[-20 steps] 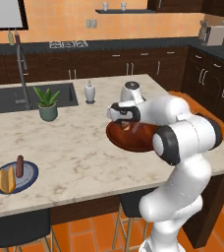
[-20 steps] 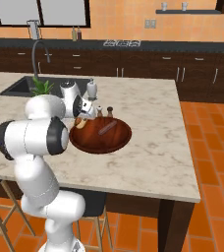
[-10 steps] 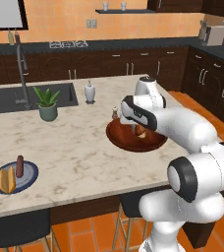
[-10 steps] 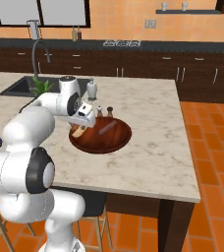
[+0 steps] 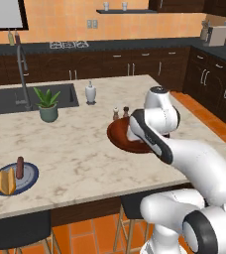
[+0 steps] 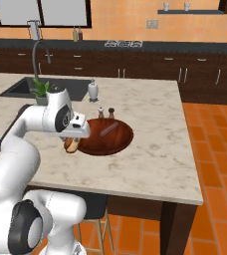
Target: Place one bun and one sausage from the bowl on each plate.
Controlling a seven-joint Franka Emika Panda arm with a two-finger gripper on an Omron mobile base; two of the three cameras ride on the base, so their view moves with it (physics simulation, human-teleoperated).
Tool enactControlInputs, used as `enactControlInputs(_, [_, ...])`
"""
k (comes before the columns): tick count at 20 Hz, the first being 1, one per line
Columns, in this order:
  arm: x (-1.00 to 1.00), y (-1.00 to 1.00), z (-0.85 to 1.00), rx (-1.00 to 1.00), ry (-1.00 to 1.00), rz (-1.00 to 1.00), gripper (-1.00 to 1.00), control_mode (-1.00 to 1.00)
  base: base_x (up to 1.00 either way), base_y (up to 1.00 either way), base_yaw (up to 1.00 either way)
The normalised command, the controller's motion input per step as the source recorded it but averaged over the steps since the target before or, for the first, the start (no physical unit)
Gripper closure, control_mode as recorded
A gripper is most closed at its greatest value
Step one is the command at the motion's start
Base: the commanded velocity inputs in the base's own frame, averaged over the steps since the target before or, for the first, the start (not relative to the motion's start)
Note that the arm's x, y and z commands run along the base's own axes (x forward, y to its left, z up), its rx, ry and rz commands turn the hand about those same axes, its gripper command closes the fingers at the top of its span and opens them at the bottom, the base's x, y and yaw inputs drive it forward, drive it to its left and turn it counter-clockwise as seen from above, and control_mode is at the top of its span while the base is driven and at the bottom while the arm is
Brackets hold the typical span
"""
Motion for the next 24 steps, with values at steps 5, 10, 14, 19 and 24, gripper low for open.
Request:
enactControlInputs(5, [-0.34, 0.04, -0.03, 0.01, 0.01, 0.02, 1.0, -1.0, 0.0, 0.0, 0.0])
enactControlInputs(10, [-0.19, 0.17, -0.05, 0.0, 0.02, 0.0, 1.0, 1.0, -0.13, 0.19, 0.0])
enactControlInputs(14, [0.0, 0.0, 0.0, 0.0, 0.0, 0.0, 1.0, 1.0, -0.61, 1.0, 0.0])
enactControlInputs(19, [0.0, 0.0, 0.0, 0.0, 0.0, 0.0, 1.0, 1.0, -0.19, 1.0, 0.01])
enactControlInputs(24, [0.0, 0.0, 0.0, 0.0, 0.0, 0.0, 1.0, 1.0, 0.27, 1.0, 0.03])
